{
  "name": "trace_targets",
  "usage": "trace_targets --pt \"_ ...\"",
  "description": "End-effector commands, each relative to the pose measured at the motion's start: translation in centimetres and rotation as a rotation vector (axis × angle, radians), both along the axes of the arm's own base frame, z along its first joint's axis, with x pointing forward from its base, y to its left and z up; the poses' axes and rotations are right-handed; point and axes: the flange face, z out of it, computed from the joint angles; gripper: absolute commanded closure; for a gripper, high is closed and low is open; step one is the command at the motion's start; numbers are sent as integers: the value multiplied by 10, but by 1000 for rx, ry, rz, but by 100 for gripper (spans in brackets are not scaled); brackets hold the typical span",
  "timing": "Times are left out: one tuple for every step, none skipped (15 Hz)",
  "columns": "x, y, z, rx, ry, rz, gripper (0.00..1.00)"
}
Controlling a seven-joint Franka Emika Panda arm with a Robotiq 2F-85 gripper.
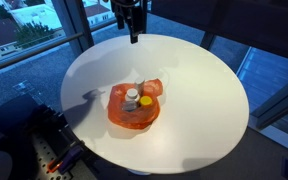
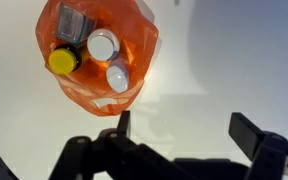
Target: Remove the white lotion bottle from the plastic bag
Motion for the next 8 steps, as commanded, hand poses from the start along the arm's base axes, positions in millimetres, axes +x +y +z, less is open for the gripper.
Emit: trace_targets --pt "-1 -23 -18 -11 -3 -40 0" --pt "-2 -28 -23 -9 1 -43 0" --pt "-3 -32 -30 -10 1 -33 0" --pt "-5 -35 -37 -6 5 -10 0" --pt "-6 -37 -44 -5 10 12 0" --pt "-7 -39 -51 -5 16 38 0" --pt "-9 -41 -57 -5 20 60 0" --pt "-10 -43 -65 -4 27 83 0"
